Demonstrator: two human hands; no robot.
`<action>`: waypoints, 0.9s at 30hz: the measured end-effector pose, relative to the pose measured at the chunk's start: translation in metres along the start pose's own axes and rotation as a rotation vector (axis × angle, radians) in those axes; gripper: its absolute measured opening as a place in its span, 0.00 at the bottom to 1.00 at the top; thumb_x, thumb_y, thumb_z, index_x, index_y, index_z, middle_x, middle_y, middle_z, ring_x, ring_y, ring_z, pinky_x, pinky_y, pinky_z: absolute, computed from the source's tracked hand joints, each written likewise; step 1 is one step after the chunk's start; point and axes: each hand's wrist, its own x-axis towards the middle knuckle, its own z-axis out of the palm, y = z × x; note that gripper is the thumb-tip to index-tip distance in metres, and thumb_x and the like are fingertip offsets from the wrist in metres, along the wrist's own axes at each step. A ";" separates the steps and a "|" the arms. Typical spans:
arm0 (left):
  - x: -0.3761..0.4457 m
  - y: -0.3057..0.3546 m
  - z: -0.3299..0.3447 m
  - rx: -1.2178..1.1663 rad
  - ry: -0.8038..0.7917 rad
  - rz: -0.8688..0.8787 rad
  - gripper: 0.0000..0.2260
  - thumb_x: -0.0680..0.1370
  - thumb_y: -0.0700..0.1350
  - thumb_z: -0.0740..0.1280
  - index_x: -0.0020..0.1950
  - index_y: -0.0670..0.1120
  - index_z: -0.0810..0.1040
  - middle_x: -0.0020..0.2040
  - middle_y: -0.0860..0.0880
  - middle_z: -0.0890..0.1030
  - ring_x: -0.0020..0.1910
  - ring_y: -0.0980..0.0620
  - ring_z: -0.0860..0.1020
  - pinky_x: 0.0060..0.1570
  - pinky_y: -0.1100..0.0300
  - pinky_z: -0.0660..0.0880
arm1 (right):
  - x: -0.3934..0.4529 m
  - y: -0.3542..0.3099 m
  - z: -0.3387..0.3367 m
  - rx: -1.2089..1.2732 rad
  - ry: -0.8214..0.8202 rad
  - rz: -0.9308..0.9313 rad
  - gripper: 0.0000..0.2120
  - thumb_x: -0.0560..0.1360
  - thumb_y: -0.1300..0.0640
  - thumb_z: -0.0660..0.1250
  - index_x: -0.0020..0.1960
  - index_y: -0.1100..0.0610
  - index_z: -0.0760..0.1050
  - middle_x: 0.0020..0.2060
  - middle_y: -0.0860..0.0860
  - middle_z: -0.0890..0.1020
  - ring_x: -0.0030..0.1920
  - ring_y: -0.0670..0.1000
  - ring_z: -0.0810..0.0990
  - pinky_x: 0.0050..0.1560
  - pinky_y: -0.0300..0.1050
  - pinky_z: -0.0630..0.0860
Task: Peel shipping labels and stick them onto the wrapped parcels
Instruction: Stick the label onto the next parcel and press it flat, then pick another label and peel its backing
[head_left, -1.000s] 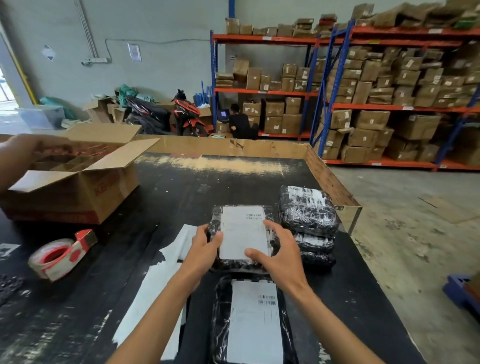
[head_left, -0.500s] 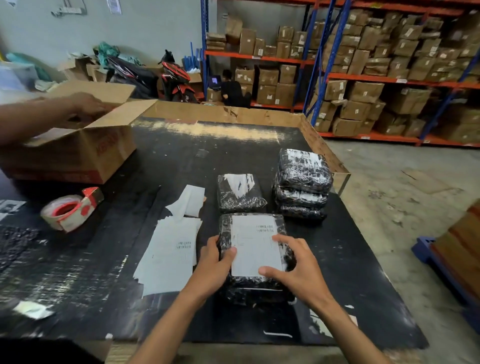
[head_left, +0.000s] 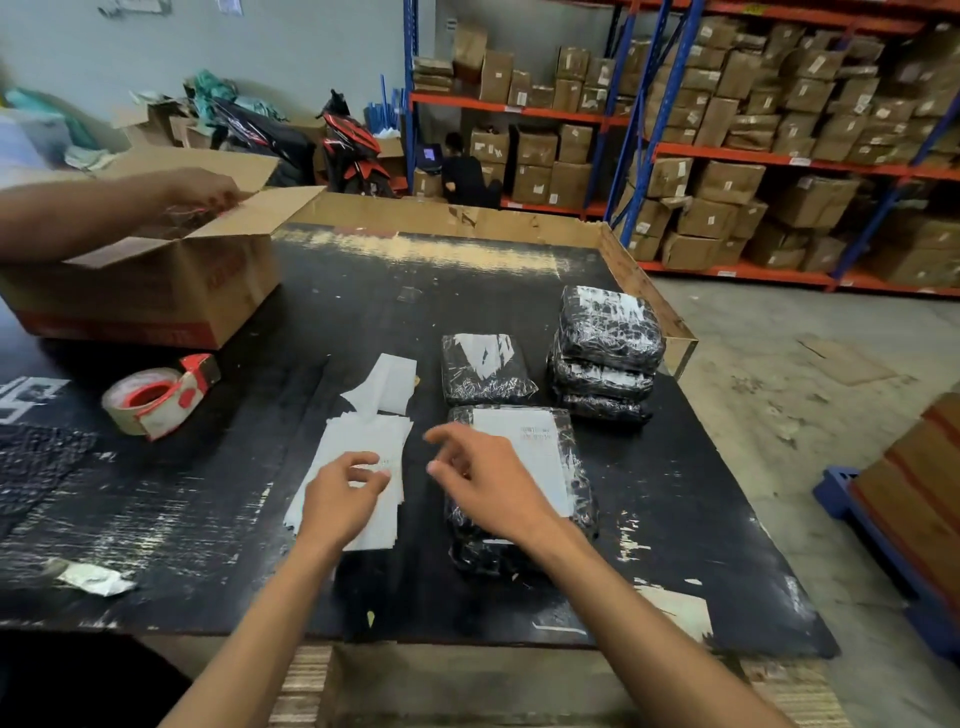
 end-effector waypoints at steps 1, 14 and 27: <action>0.003 -0.009 -0.006 0.031 0.038 -0.020 0.10 0.75 0.45 0.72 0.55 0.47 0.82 0.46 0.47 0.84 0.48 0.47 0.81 0.48 0.57 0.71 | 0.003 -0.007 0.011 0.032 -0.017 0.002 0.14 0.79 0.57 0.67 0.64 0.55 0.77 0.43 0.47 0.82 0.44 0.48 0.79 0.54 0.46 0.76; 0.006 -0.085 -0.015 0.243 0.121 0.012 0.30 0.66 0.38 0.78 0.67 0.46 0.76 0.61 0.42 0.72 0.55 0.40 0.78 0.61 0.46 0.75 | 0.023 0.008 0.130 0.178 -0.153 0.494 0.26 0.76 0.56 0.70 0.70 0.59 0.63 0.67 0.57 0.68 0.68 0.59 0.70 0.64 0.49 0.70; 0.002 -0.089 -0.005 0.231 0.175 0.026 0.24 0.79 0.52 0.66 0.73 0.46 0.70 0.62 0.43 0.68 0.61 0.42 0.72 0.60 0.50 0.71 | 0.022 0.016 0.132 0.382 0.103 0.510 0.16 0.83 0.58 0.60 0.36 0.53 0.69 0.36 0.50 0.75 0.37 0.50 0.70 0.38 0.45 0.66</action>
